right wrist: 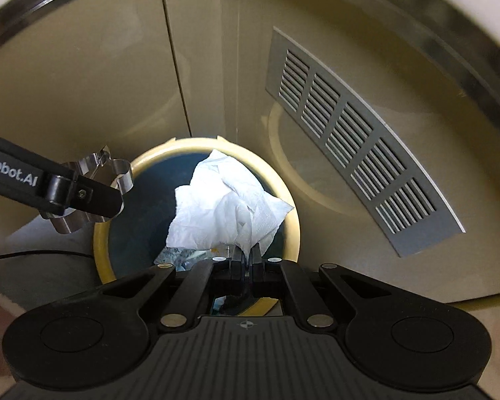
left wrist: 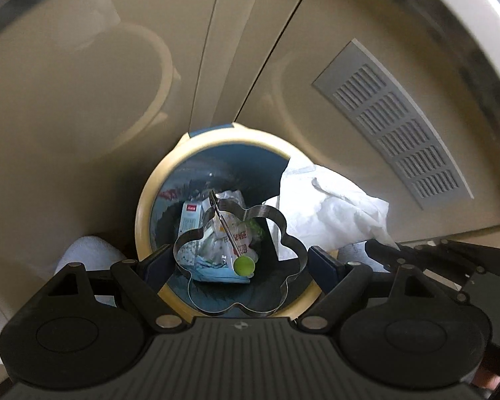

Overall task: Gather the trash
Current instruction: 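Open the right gripper dropping the tissue while the left releases the egg ring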

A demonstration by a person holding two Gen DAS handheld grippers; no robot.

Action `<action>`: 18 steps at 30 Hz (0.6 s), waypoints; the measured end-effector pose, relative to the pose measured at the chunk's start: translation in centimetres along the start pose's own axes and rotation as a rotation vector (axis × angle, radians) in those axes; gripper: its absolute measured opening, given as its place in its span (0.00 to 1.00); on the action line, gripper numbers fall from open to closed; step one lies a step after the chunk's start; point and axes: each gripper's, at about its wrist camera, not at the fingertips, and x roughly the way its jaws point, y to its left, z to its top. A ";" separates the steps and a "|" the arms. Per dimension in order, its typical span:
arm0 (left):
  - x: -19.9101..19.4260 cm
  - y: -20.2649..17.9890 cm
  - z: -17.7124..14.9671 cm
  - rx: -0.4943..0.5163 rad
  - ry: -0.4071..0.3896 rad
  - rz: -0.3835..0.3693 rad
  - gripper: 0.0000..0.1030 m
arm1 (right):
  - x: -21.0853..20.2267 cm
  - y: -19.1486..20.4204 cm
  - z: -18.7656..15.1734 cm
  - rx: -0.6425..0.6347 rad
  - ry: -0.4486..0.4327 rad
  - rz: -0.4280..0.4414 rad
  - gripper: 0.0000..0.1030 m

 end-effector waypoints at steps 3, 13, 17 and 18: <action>1.5 0.2 0.4 -0.005 0.025 0.021 0.86 | 1.2 0.2 0.7 -0.002 0.019 0.000 0.02; 5.9 0.6 1.6 -0.013 0.111 0.077 0.86 | 5.6 1.0 1.8 -0.038 0.077 -0.039 0.02; 7.1 0.5 1.9 -0.010 0.136 0.091 0.86 | 7.0 1.6 2.2 -0.044 0.104 -0.042 0.02; 7.4 0.5 2.0 -0.006 0.139 0.094 0.86 | 7.3 1.7 2.3 -0.046 0.110 -0.043 0.02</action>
